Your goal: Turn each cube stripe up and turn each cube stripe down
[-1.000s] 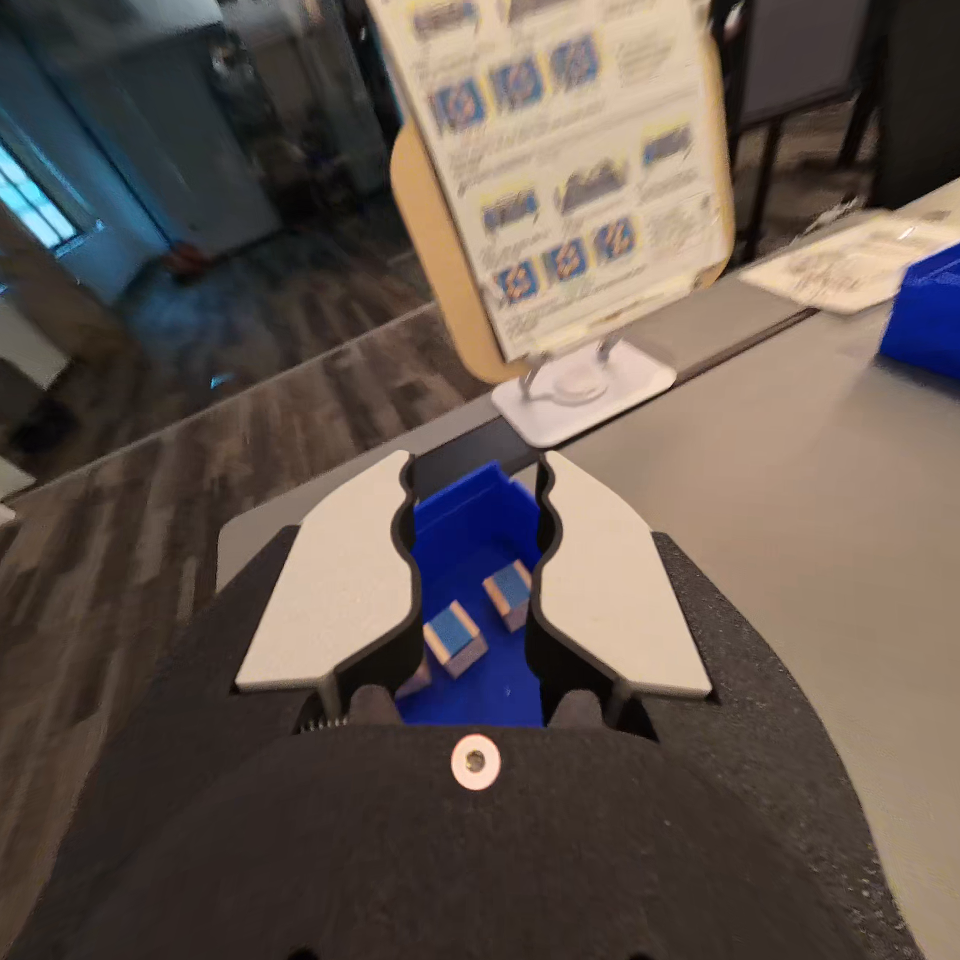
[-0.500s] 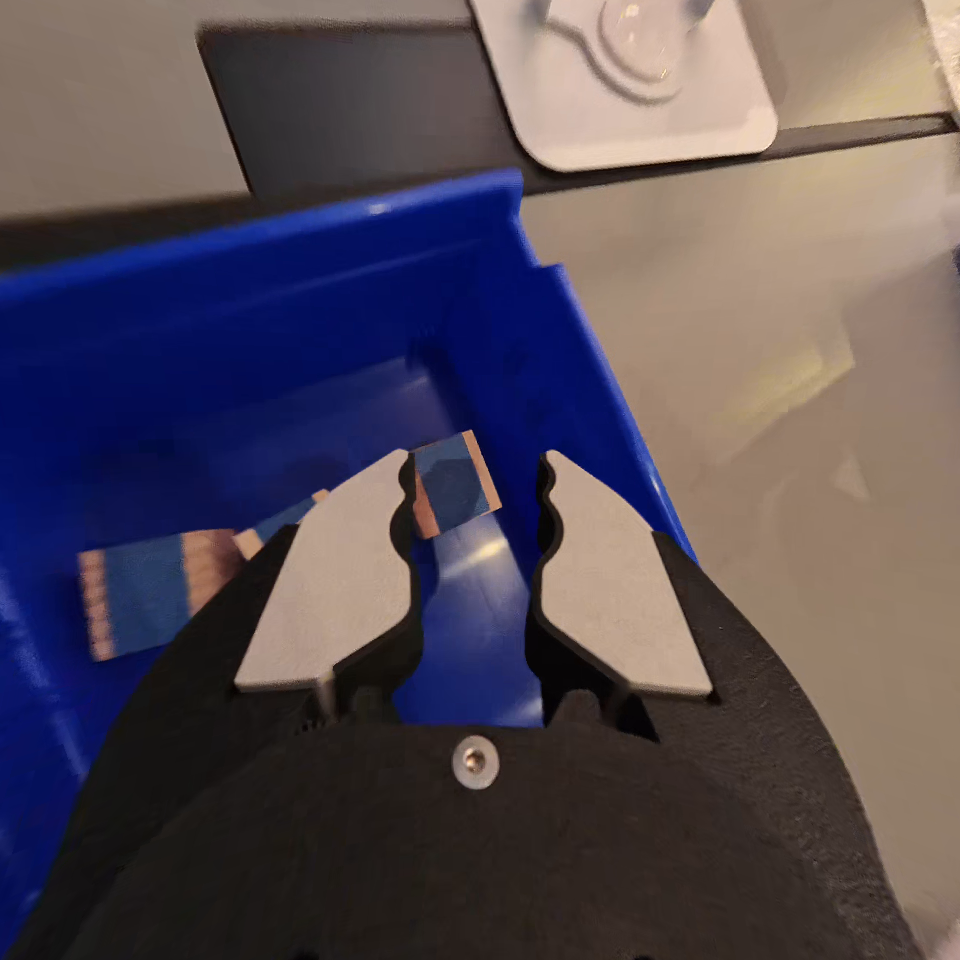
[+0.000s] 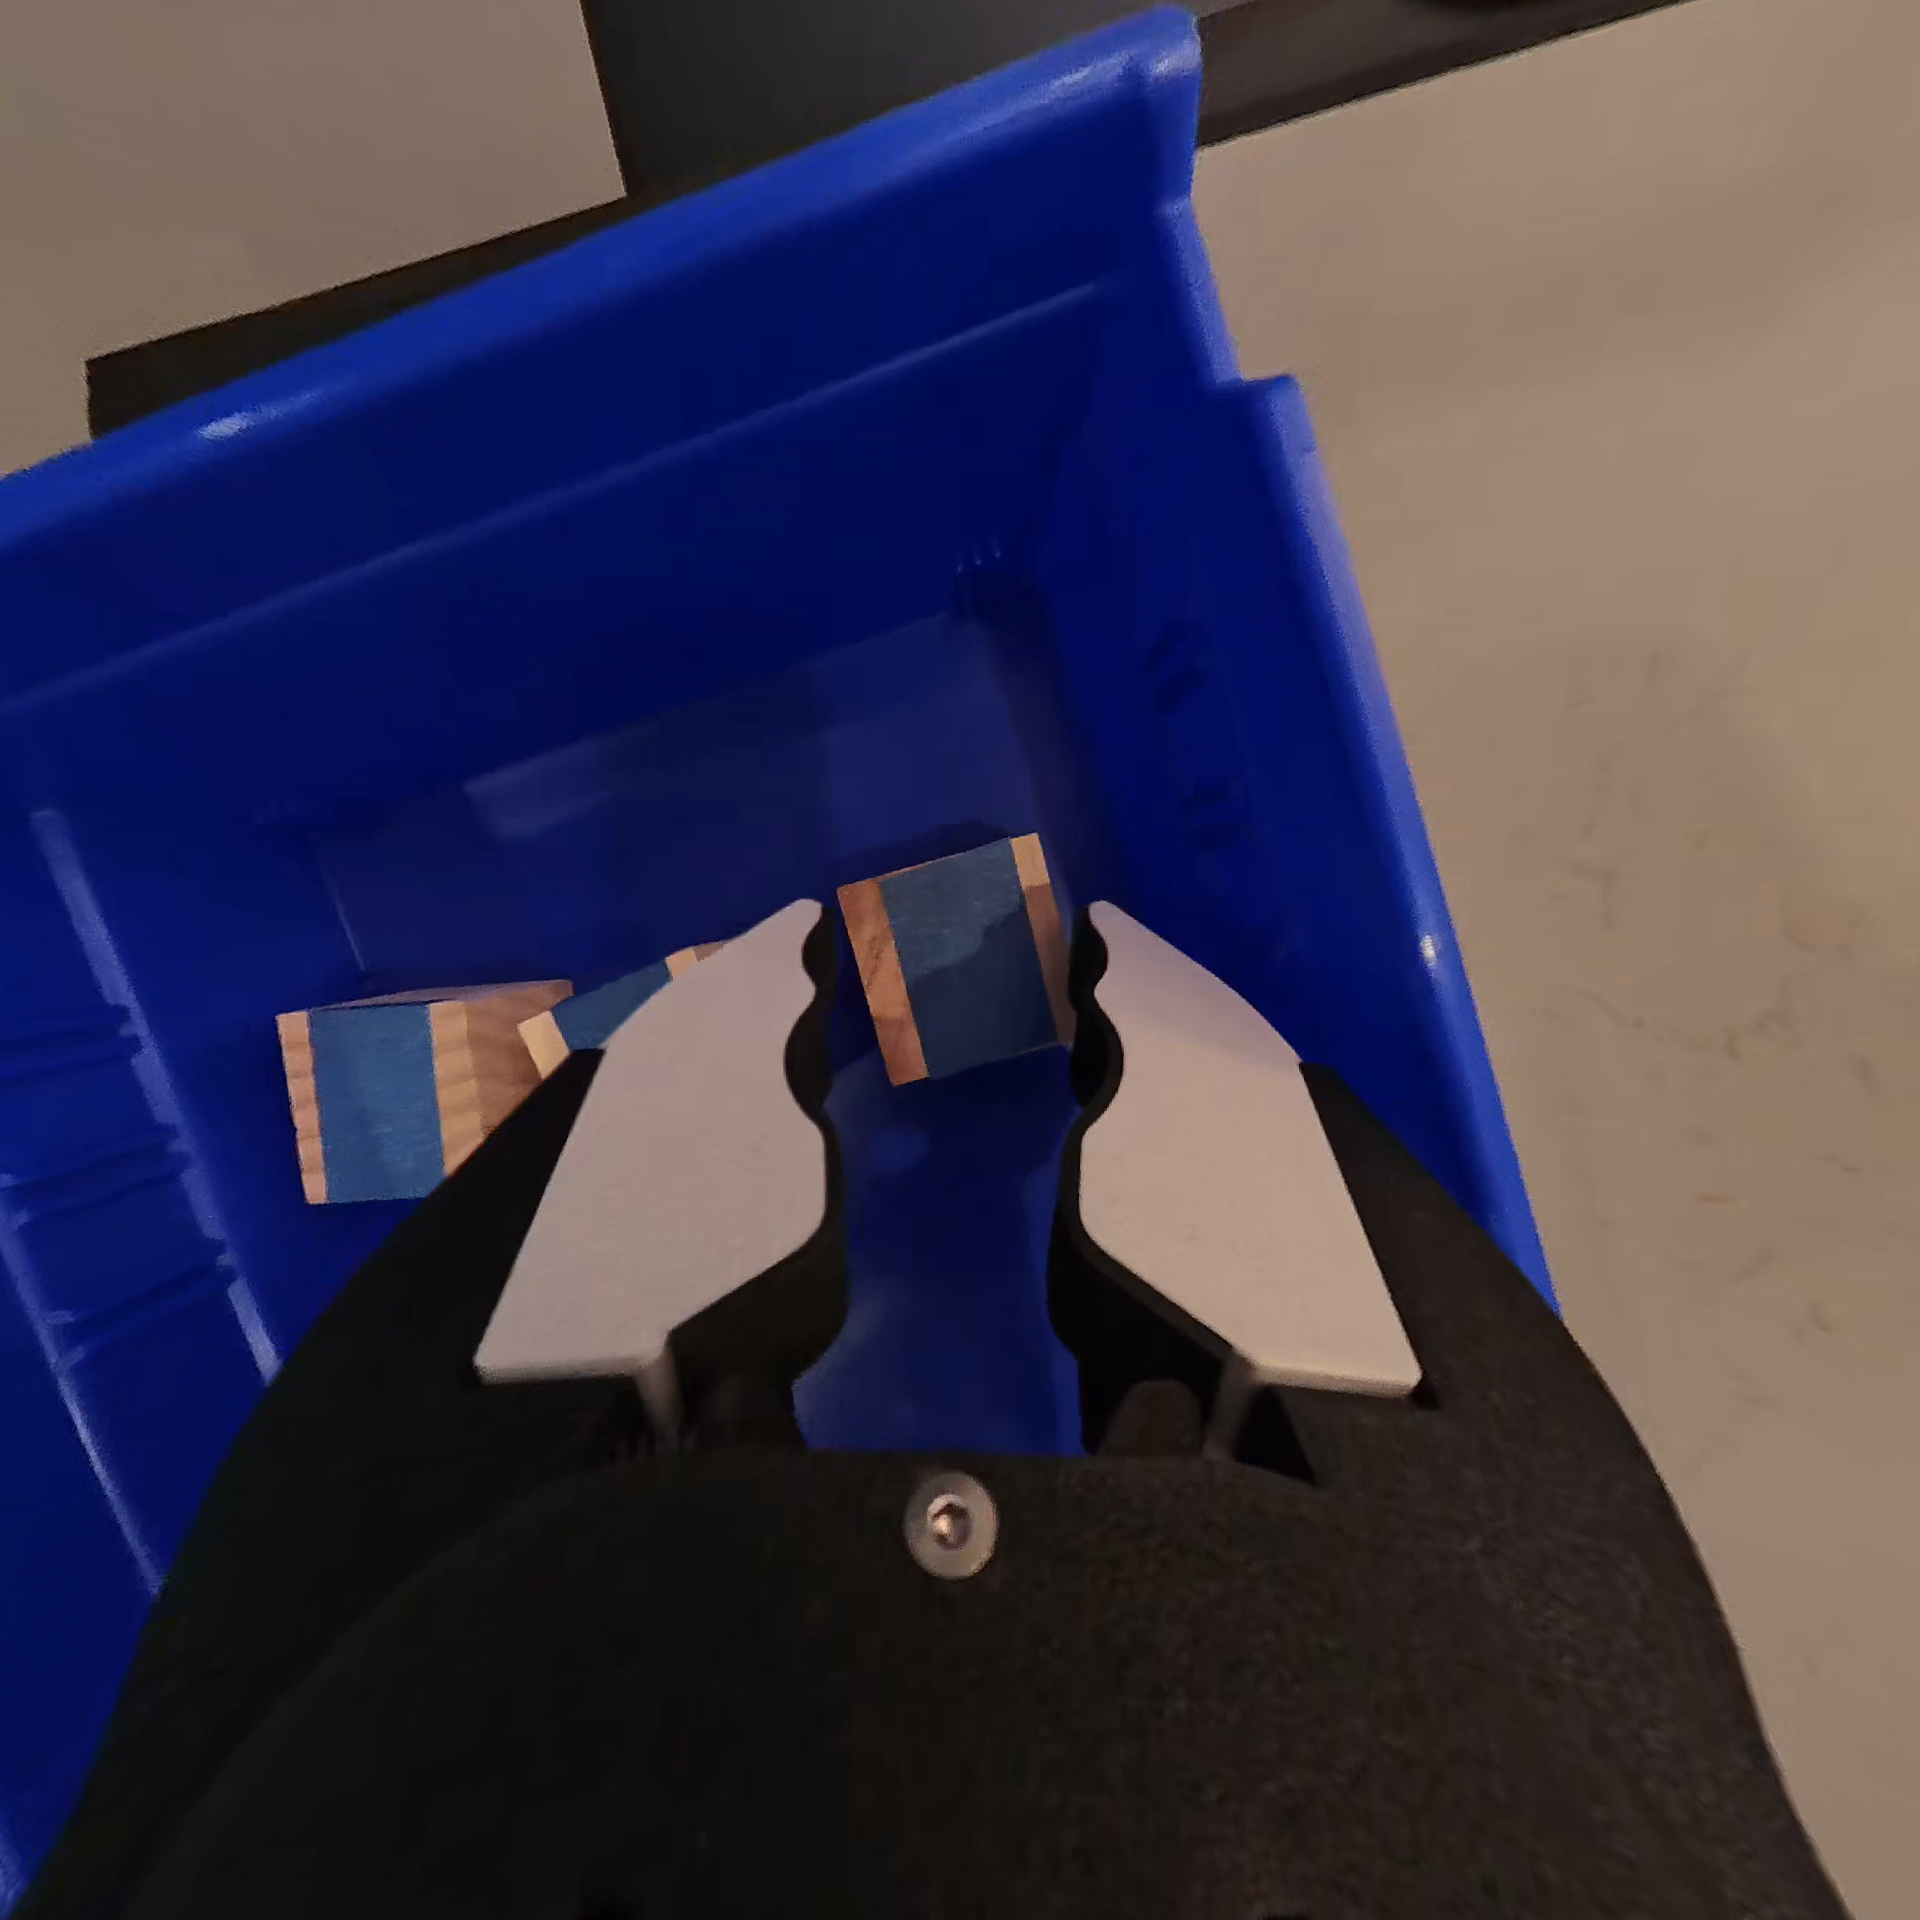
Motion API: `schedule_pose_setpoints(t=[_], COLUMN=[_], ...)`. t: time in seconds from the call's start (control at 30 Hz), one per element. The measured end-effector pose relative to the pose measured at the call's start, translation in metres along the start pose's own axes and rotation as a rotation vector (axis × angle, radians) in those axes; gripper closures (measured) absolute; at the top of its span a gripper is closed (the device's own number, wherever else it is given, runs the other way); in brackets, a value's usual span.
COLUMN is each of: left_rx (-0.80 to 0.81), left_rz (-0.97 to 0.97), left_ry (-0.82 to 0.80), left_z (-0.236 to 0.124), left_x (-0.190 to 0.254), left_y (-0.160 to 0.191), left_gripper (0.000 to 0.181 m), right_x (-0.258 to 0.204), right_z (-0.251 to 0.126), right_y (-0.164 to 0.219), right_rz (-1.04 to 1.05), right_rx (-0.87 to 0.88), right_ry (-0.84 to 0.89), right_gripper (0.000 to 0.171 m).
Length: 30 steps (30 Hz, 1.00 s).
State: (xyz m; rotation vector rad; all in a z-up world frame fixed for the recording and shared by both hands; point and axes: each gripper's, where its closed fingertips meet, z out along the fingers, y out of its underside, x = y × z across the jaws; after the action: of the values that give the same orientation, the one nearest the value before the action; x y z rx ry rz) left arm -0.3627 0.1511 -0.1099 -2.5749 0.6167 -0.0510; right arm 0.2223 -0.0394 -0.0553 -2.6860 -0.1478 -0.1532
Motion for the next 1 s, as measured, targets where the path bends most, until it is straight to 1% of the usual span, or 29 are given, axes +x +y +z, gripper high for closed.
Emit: schedule_pose_setpoints(t=[0.17,0.3,0.37,0.43,0.5,0.57,0.6,0.77,0.83,0.9,1.0], left_rx=[-0.031,-0.029,-0.068,-0.109,-0.131,-0.15,-0.155,-0.176,-0.175,-0.143,-0.028], left_rz=[-0.067,-0.069,-0.081,-0.073,-0.081,-0.083,-0.081,-0.02,-0.012,-0.02,-0.044], left_ry=[0.05,0.046,0.048,0.037,0.071,0.092,0.085,0.071,0.083,0.123,0.193], left_z=[0.001,-0.003,0.001,0.007,0.012,0.015,0.017,0.016,0.008,-0.008,-0.052], left_x=[-0.002,-0.003,-0.002,-0.004,0.001,0.004,0.003,0.003,0.003,0.005,0.003], left_y=[0.005,0.004,0.009,0.014,0.017,0.019,0.019,0.022,0.021,0.016,0.003], left_gripper=[0.134,0.131,0.122,0.12,0.122,0.132,0.134,0.135,0.135,0.135,0.135], right_x=[-0.003,-0.004,-0.004,-0.005,-0.006,-0.008,-0.008,-0.01,-0.01,-0.012,-0.018], right_z=[0.002,0.005,0.006,0.008,0.009,0.01,0.011,0.014,0.014,0.013,0.008], right_y=[0.0,0.001,0.002,0.003,0.003,0.003,0.003,0.004,0.004,0.001,-0.005], right_rz=[-0.012,-0.019,-0.022,-0.031,-0.037,-0.047,-0.051,-0.066,-0.076,-0.088,-0.115], right_rx=[-0.007,-0.021,-0.03,-0.039,-0.044,-0.048,-0.051,-0.066,-0.068,-0.059,-0.03], right_ry=[-0.003,-0.005,-0.002,0.001,0.002,0.001,0.003,0.006,0.012,0.015,0.02], right_gripper=[0.119,0.119,0.119,0.119,0.119,0.119,0.119,0.119,0.12,0.12,0.121])
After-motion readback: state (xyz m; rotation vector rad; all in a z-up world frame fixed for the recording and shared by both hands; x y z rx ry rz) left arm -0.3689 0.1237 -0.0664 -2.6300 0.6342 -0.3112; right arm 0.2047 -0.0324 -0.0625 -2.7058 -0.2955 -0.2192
